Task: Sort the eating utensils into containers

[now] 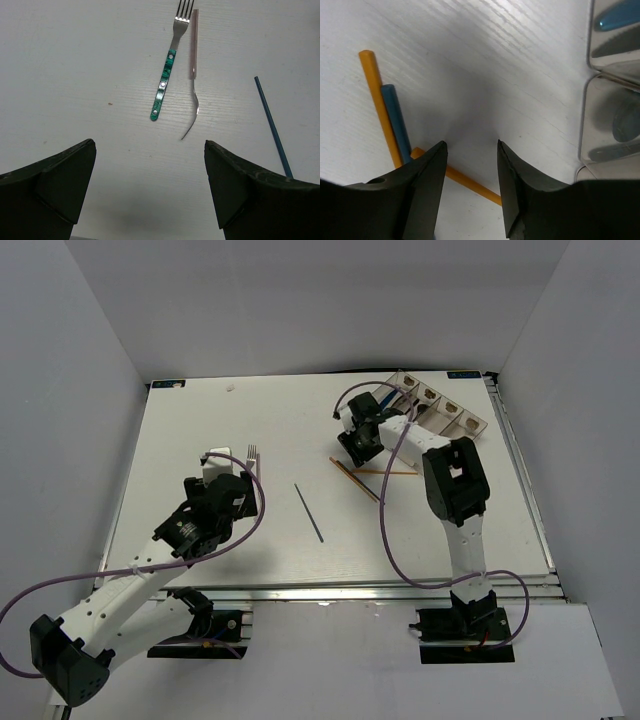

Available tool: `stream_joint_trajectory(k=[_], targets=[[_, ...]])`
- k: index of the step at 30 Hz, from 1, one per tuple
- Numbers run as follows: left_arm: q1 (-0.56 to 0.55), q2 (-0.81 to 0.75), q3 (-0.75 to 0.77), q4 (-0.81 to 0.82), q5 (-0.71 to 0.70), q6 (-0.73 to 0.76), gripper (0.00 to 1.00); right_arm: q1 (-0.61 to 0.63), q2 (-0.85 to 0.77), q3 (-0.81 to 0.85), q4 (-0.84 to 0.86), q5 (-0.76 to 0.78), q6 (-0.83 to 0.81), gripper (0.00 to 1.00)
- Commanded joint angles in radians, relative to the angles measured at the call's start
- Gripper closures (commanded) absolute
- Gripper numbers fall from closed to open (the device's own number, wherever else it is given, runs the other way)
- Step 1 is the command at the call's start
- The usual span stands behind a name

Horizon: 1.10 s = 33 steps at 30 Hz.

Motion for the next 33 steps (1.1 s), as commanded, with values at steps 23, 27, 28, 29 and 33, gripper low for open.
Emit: stream_joint_trajectory(k=[23, 27, 28, 29, 33], targets=[[-0.002, -0.012, 0.015, 0.026, 0.023, 0.011, 0.02, -0.027, -0.076, -0.105, -0.011, -0.111, -0.036, 0.55], [-0.002, -0.011, 0.013, 0.026, 0.027, 0.014, 0.02, -0.027, -0.048, -0.105, 0.001, -0.107, -0.044, 0.55], [-0.002, -0.009, 0.013, 0.026, 0.03, 0.014, 0.02, -0.027, -0.032, -0.097, 0.0, -0.105, -0.045, 0.55], [-0.001, -0.009, 0.015, 0.026, 0.03, 0.015, 0.02, -0.027, -0.022, -0.092, -0.005, -0.1, -0.045, 0.56], [-0.002, -0.009, 0.015, 0.026, 0.03, 0.014, 0.02, -0.029, 0.013, -0.069, -0.002, -0.097, -0.044, 0.66]])
